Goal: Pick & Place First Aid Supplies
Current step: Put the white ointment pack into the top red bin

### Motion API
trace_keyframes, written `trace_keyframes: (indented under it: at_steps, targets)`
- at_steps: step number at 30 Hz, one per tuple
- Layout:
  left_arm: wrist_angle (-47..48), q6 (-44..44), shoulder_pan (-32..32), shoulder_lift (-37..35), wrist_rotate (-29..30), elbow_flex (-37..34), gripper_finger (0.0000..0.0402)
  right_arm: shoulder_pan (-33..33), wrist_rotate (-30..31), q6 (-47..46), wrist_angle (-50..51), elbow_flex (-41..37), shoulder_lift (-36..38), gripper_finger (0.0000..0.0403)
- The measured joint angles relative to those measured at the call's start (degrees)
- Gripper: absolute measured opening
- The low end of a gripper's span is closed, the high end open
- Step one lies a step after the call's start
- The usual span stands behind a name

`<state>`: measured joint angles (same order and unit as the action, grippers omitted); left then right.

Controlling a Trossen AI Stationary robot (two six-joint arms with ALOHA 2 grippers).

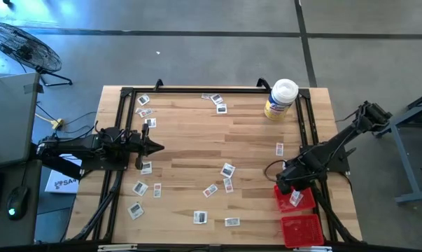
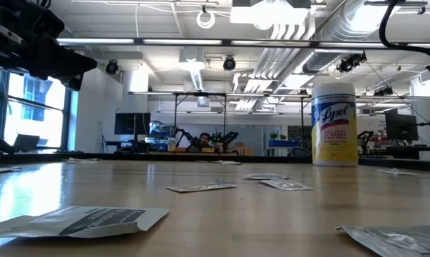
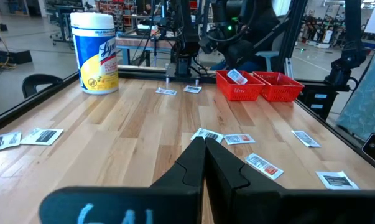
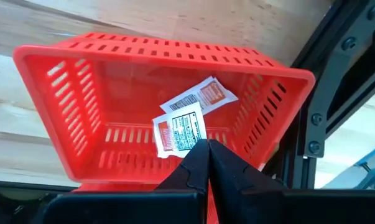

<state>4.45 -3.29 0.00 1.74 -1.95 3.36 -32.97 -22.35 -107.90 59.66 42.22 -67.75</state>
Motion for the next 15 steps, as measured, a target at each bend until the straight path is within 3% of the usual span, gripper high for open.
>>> trace_keyframes:
  at_steps: [6, 11, 15]
  targets:
    - [0.0, 0.0, 0.0, 0.0, 0.0, 0.0, 0.0001, 0.0, 1.7, 1.4, -0.2, 0.0, 0.0, 0.0006]
    - [0.0, 0.0, 0.0, 0.0, 0.0, 0.0, 0.0001, 0.0, 3.4, 1.8, -0.2, 0.0, 0.0, 0.006]
    - [0.0, 0.0, 0.0, 0.0, 0.0, 0.0, 0.0001, 0.4, -0.5, 1.4, 0.6, 0.3, 0.0, 0.0099]
